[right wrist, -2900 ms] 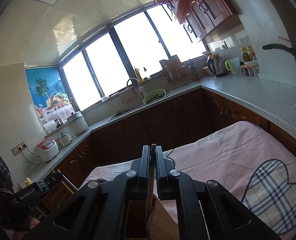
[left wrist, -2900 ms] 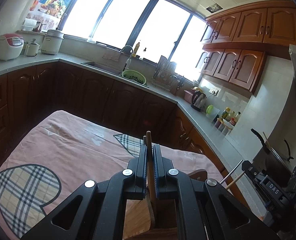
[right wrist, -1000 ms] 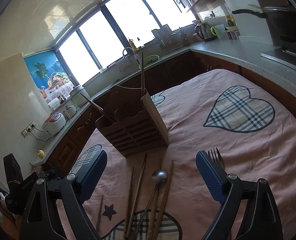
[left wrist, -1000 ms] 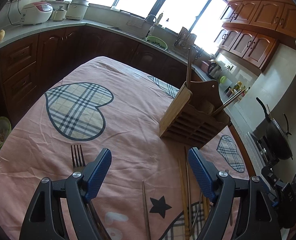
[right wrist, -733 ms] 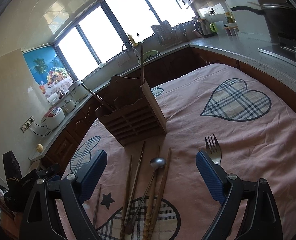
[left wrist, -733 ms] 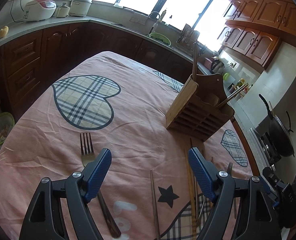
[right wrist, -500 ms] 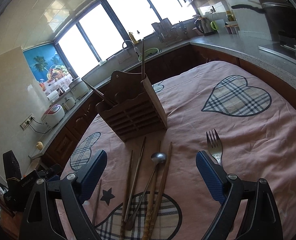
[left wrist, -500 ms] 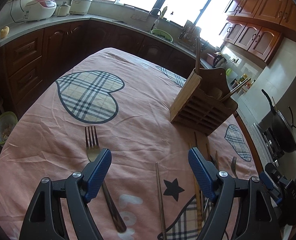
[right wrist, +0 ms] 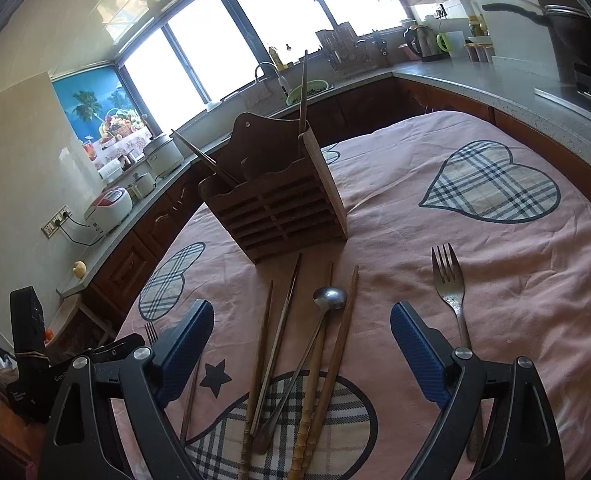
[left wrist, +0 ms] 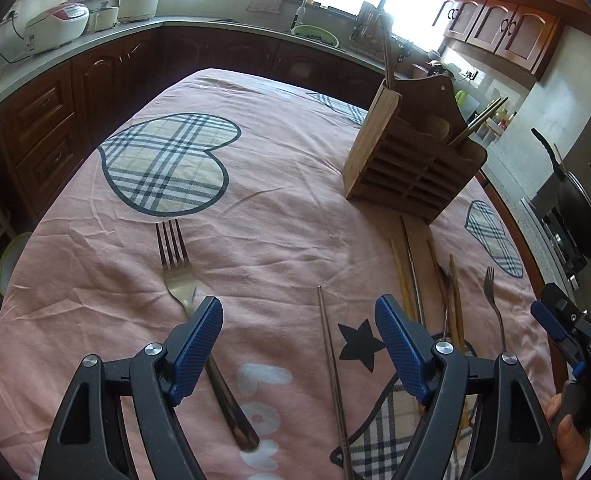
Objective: Organize utensils
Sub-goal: 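Withdraw both open tools from the holder toward the utensils, then close the left tool on a thin metal chopstick while the right tool closes on a metal spoon, then lift the metal chopstick toward the holder while the right tool carries the spoon there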
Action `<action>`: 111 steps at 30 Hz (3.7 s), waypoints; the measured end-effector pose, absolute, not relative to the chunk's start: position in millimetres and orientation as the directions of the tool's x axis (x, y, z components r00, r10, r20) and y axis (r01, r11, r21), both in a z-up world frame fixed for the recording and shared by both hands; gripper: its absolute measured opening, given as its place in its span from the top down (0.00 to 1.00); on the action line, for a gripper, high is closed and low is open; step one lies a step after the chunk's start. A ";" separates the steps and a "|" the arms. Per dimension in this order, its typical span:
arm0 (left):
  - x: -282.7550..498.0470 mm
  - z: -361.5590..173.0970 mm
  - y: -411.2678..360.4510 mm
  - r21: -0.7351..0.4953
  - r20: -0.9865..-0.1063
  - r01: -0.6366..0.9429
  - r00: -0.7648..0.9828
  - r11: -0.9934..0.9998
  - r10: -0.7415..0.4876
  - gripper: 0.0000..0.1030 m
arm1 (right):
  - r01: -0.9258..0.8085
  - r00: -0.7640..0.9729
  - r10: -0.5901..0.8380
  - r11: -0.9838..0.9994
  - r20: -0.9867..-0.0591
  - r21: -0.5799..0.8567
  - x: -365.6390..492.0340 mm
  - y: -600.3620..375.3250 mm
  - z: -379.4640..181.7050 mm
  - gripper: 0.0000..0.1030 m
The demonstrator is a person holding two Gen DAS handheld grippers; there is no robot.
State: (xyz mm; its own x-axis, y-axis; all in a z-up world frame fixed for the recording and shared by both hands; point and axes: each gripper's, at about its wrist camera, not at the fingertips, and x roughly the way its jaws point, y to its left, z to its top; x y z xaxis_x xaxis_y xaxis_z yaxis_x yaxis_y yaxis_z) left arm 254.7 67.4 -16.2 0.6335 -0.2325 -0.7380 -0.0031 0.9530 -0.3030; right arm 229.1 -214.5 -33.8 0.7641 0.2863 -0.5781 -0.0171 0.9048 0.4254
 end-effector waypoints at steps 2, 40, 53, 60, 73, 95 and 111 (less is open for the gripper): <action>257.8 -19.5 62.5 -0.287 -0.751 0.006 0.620 0.958 -0.229 0.25 | -0.019 0.759 0.289 0.905 -0.583 0.424 230.6 -213.1 -35.7 0.12; 313.0 -64.0 11.0 -0.190 -0.845 0.118 0.486 0.975 -0.223 0.66 | 0.018 0.555 0.284 0.936 -0.782 0.352 304.3 -181.9 -102.7 0.73; 311.1 -65.8 17.4 -0.198 -0.832 0.104 0.507 0.975 -0.224 0.96 | 0.041 0.576 0.270 0.933 -0.771 0.357 311.4 -187.2 -103.1 0.94; 306.3 -60.0 28.4 -0.233 -0.826 0.088 0.508 0.969 -0.245 0.97 | 0.009 0.604 0.278 0.935 -0.747 0.355 299.6 -187.2 -88.6 0.98; 293.3 -56.5 40.7 -0.229 -0.836 0.070 0.497 0.971 -0.233 0.97 | -0.043 0.630 0.319 0.925 -0.708 0.378 274.6 -182.5 -69.6 0.98; 278.6 -19.4 28.8 -0.202 -0.801 0.134 0.547 0.970 -0.243 0.97 | -0.075 0.669 0.333 0.920 -0.664 0.386 252.2 -184.4 -44.5 0.98; 199.2 72.0 53.6 -0.253 -0.624 0.204 0.713 0.946 -0.320 0.97 | -0.124 0.759 0.320 0.926 -0.567 0.357 226.5 -188.0 9.1 0.98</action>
State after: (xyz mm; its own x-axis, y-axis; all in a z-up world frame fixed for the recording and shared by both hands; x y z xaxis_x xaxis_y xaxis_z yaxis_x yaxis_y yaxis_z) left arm 199.2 53.6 72.0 0.7131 -0.3205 -0.6235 0.2042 0.9458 -0.2526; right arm 226.5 -188.0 9.1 0.7591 0.3196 -0.5671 -0.1235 0.9261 0.3566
